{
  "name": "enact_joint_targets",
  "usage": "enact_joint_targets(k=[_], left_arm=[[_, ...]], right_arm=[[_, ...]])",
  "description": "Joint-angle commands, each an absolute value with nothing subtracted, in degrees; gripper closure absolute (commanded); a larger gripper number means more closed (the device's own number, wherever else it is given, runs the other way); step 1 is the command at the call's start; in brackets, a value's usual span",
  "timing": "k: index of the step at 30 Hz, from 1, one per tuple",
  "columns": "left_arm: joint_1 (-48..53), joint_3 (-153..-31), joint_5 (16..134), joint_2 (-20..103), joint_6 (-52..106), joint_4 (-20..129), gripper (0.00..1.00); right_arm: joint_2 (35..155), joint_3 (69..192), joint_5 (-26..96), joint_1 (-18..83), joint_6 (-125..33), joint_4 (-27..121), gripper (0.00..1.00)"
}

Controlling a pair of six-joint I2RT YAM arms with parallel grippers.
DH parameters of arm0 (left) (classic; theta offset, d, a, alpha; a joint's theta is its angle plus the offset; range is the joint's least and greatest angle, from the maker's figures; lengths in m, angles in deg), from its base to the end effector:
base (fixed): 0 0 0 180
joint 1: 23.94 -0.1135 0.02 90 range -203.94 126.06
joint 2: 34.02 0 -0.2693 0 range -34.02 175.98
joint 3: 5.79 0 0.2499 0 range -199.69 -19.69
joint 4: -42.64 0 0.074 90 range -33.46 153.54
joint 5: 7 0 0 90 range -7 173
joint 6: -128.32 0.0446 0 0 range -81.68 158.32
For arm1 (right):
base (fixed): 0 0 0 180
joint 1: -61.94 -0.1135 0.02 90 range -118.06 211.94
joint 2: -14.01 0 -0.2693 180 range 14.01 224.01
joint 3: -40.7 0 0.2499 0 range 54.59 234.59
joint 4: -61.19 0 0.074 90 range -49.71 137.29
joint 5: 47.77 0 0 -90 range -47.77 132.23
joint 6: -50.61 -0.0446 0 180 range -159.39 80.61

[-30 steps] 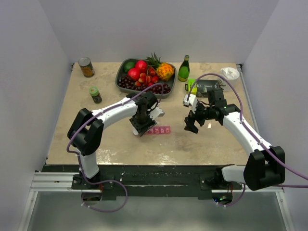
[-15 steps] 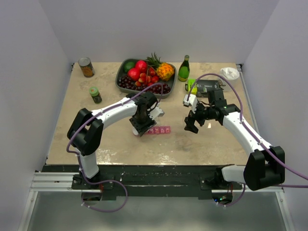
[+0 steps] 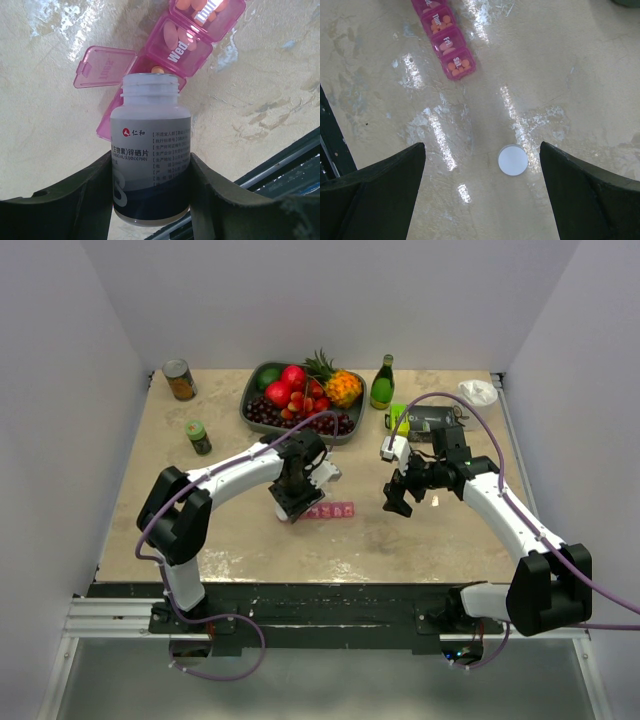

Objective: Sort the pills into containers

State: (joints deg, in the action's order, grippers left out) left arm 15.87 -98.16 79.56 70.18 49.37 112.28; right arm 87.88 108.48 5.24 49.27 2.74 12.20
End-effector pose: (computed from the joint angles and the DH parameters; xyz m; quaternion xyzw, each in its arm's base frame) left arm 0.2658 -0.2250 0.2061 0.4300 0.8992 -0.0475 0.0646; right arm 0.2443 0.0824 0.2558 -0.5008 0.7594 0.2203 0.3521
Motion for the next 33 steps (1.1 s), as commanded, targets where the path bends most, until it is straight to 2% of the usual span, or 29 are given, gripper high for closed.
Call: enact_joint_targets(k=[1,8,33], left_arm=[[15.61,-97.03,78.26,67.49,48.42,111.29,1.00],[15.25,-94.66,79.05,68.98,48.16,110.50,1.00],[15.17,-98.08,77.90,66.26,48.16,111.29,1.00]], right_arm=[[88.01,108.20,4.35,49.72,3.59,12.49,0.01],[87.84,108.20,4.18,49.72,3.68,12.40,0.01],[88.10,108.20,4.00,49.98,3.76,12.23,0.01]])
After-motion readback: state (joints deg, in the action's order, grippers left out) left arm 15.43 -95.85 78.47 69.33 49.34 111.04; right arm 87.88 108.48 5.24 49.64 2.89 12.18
